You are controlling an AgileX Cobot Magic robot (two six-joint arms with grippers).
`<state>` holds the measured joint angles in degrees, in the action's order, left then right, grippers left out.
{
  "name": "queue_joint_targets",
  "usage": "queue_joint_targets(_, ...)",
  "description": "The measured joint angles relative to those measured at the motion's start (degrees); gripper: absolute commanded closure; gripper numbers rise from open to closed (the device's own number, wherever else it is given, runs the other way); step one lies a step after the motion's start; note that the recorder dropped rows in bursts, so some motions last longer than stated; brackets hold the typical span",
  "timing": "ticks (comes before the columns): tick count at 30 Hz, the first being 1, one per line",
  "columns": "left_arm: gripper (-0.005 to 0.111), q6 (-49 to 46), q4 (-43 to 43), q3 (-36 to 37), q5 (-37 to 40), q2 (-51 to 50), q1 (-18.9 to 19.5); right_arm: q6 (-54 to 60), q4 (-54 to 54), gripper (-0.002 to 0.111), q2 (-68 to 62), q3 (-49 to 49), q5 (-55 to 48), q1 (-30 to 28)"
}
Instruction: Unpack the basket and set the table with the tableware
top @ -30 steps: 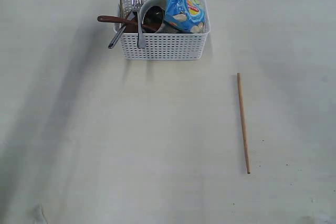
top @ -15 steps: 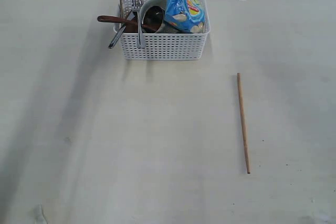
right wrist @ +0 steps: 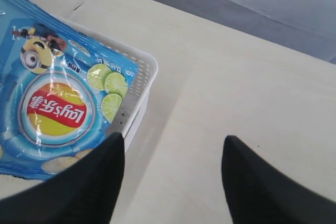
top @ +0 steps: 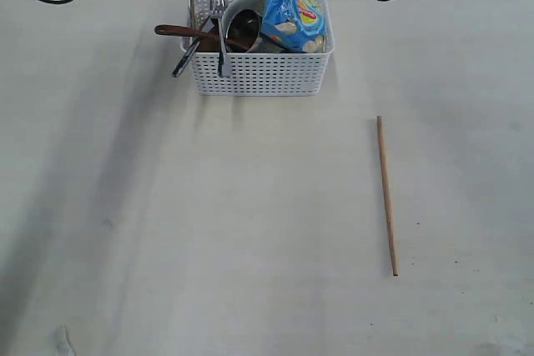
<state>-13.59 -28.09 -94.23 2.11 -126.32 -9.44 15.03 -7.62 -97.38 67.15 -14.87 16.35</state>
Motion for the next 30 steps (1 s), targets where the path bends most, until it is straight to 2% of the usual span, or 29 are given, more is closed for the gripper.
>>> queue_joint_targets(4, 0.088, 0.00, 0.00, 0.00, -0.42, 0.01, -0.08, 0.00, 0.00, 0.055, 0.00, 0.00, 0.11, 0.00)
queue_joint_targets(5, 0.102, 0.00, 0.00, 0.00, -0.42, 0.01, -0.08, 0.00, 0.00, 0.055, 0.00, 0.00, 0.11, 0.00)
queue_joint_targets(6, 0.107, 0.00, 0.00, 0.00, -0.42, 0.01, -0.08, 0.00, 0.00, 0.055, 0.00, 0.00, 0.39, 0.00)
queue_joint_targets(16, 0.106, 0.39, -0.94, -0.09, -1.53, 0.70, -0.12, 0.00, -0.10, 0.055, 0.00, 0.00, 1.33, 0.00)
queue_joint_targets(26, 0.106, 0.13, -0.94, -0.09, -1.53, 10.32, -0.12, -0.09, -0.10, 0.055, 0.00, 0.00, 1.81, 0.00)
queue_joint_targets(30, 0.106, 0.13, -0.94, -0.09, 1.30, 14.31, -0.12, -0.09, -0.10, 0.055, 0.00, 0.00, 2.28, 0.00)
